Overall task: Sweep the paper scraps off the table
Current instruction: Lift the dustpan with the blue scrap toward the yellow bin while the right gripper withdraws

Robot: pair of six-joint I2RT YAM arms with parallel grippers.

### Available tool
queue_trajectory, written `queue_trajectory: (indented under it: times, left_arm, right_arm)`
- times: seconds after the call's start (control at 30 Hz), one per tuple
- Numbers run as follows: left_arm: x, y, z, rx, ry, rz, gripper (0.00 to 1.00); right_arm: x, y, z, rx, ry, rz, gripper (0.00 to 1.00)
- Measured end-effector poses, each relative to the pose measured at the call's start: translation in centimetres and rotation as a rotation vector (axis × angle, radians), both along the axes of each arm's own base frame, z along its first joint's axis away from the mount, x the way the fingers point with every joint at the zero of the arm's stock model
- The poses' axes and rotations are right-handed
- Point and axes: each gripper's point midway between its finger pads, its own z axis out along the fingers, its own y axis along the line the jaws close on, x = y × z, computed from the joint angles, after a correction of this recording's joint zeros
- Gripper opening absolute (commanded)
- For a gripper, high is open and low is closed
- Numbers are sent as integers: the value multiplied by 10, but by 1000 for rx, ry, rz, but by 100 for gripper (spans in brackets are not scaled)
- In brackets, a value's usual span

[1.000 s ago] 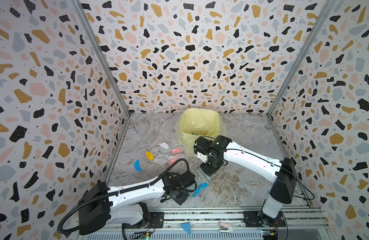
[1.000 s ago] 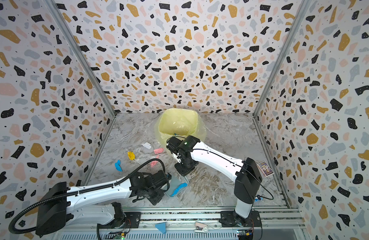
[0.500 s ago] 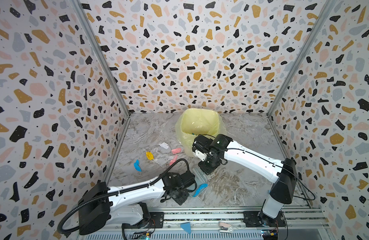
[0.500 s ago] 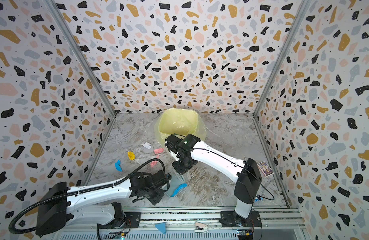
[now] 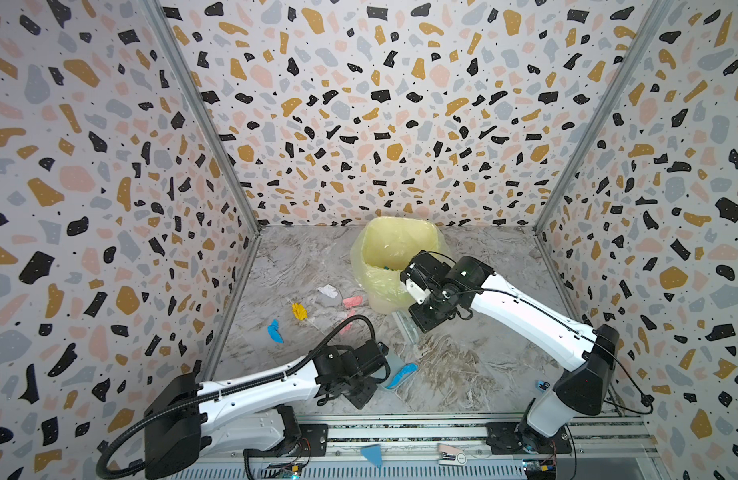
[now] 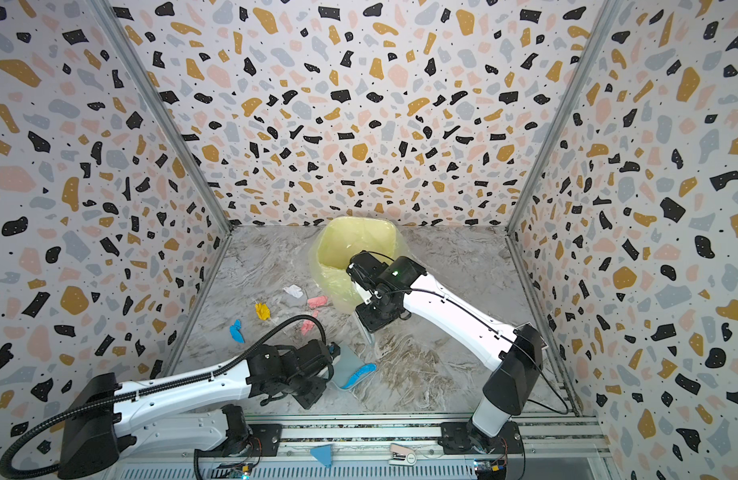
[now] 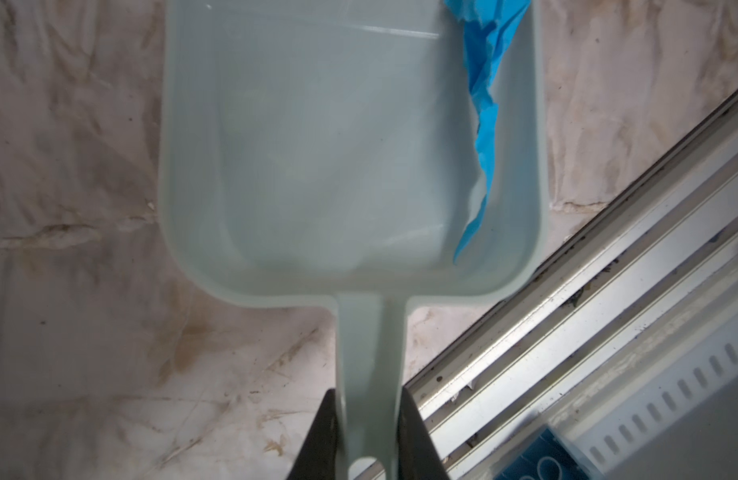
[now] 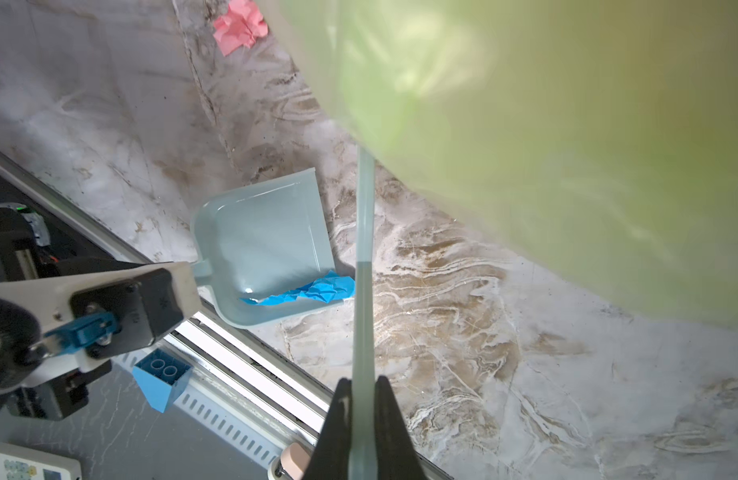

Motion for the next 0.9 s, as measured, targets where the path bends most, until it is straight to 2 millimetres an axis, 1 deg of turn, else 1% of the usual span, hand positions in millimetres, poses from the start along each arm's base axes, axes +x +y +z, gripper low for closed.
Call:
queue_trajectory:
  times: [0.2, 0.3, 0.37, 0.53, 0.67, 0.9]
  left_arm:
    - [5, -2, 19, -72, -54, 22, 20]
    - [10, -4, 34, -114, -94, 32, 20]
    - [13, -5, 45, -144, -126, 40, 20]
    - [21, -5, 79, -210, -210, 59, 20]
    - [26, -4, 104, -256, -263, 74, 20]
    - [31, 0, 136, -286, -320, 89, 19]
  right_arm:
    - [11, -23, 16, 62, -40, -82, 0]
    - [15, -37, 21, 86, -56, -123, 0]
    - [16, -47, 23, 102, -55, -150, 0]
    - [17, -64, 27, 141, -58, -200, 0]
    - [16, -72, 27, 174, -49, -223, 0]
    - [9, -80, 21, 205, -32, -246, 0]
